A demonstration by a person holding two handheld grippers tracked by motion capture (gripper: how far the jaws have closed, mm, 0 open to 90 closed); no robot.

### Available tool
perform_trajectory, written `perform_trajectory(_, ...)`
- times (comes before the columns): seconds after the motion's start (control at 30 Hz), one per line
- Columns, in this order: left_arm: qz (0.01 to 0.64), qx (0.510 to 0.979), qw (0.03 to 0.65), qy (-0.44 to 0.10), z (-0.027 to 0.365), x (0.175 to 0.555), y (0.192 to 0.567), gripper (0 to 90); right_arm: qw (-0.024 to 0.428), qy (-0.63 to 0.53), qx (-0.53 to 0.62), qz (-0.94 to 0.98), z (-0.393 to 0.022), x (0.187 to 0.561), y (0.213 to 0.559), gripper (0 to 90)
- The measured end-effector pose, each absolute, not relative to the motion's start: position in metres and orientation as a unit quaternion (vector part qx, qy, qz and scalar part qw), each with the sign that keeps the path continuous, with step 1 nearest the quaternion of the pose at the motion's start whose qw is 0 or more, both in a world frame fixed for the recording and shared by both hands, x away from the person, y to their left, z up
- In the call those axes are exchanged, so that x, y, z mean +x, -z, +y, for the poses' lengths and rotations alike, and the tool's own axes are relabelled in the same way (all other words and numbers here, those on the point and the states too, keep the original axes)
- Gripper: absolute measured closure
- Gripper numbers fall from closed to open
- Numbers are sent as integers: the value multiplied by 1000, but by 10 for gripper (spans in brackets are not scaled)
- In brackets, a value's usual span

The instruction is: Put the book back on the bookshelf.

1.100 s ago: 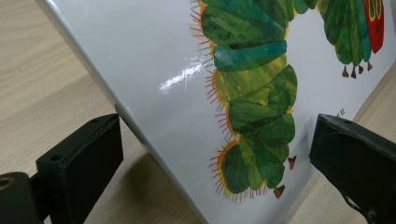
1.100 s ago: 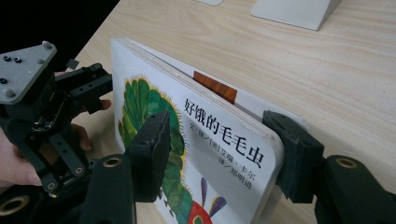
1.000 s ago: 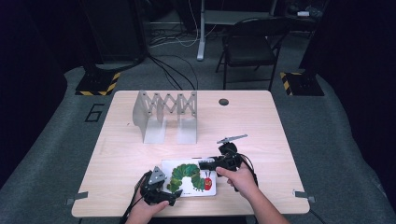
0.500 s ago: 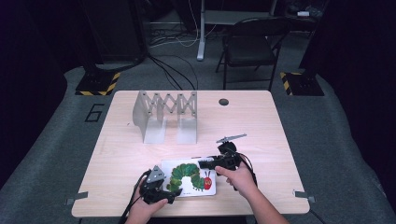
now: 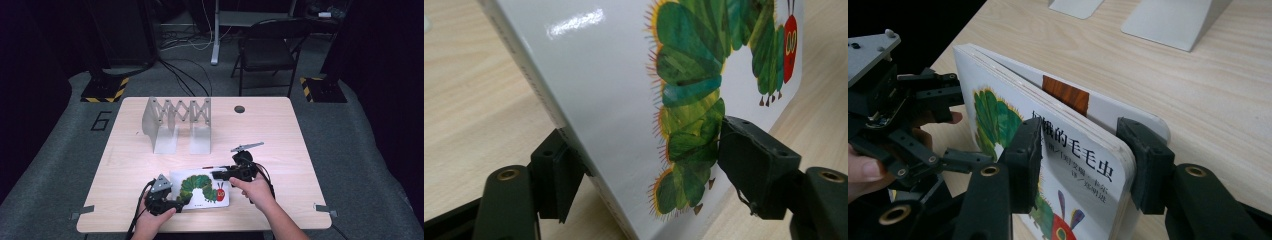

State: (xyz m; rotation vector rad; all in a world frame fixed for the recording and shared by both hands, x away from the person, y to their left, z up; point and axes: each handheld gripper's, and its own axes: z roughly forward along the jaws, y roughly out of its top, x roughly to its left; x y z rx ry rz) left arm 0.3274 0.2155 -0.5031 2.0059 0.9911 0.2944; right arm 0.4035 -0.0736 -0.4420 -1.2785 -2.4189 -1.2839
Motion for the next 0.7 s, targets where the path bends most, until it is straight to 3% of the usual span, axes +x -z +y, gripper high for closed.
perform_trajectory(0.4,391,789,436,-187,230,326,486,423,44,430,-385,-815,-58,397,427,443)
perform_trajectory(0.7,375,803,424,-186,225,321,495,490,22,432,-372,-822,-57,393,431,357)
